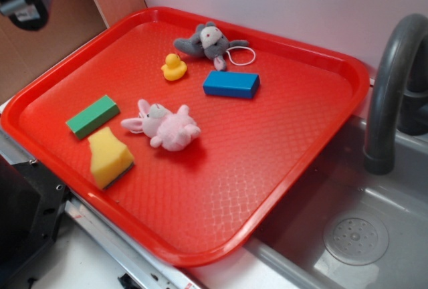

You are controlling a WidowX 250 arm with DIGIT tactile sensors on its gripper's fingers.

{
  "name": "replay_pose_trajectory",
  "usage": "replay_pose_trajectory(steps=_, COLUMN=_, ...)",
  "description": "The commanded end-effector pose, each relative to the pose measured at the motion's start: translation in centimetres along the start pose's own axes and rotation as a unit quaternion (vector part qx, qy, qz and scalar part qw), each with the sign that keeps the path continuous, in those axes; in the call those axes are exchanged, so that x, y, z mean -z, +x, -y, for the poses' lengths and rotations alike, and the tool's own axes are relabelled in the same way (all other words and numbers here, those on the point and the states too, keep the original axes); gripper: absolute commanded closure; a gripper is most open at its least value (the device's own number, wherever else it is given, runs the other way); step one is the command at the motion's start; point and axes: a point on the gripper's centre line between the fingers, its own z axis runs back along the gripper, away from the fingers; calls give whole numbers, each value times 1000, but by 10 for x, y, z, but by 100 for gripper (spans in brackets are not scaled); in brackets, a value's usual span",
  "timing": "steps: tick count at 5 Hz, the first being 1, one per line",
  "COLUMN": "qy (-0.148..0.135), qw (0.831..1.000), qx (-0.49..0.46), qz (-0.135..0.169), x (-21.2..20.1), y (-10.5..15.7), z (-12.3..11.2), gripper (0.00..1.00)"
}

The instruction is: Grab the pink bunny.

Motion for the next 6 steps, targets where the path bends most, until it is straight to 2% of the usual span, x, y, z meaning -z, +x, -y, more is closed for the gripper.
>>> replay_pose_trajectory(steps=1, qy=14, qw=979, qx=191, qz=-67, x=65, y=26, z=6, gripper=0)
replay_pose_trajectory(steps=2, qy=-3, qw=973, qx=215, qz=-89, x=90, y=31, z=10, gripper=0)
replay_pose_trajectory(steps=3, qy=-7, qw=963, qx=239, qz=-126, x=121, y=37, z=15, gripper=0)
replay_pose_trajectory(steps=5, qy=-30, qw=956, qx=261, qz=-134, x=158, y=47, z=18, gripper=0)
replay_pose_trajectory(steps=6, qy=-30, qw=959, qx=247, qz=-133, x=171, y=48, z=14, gripper=0)
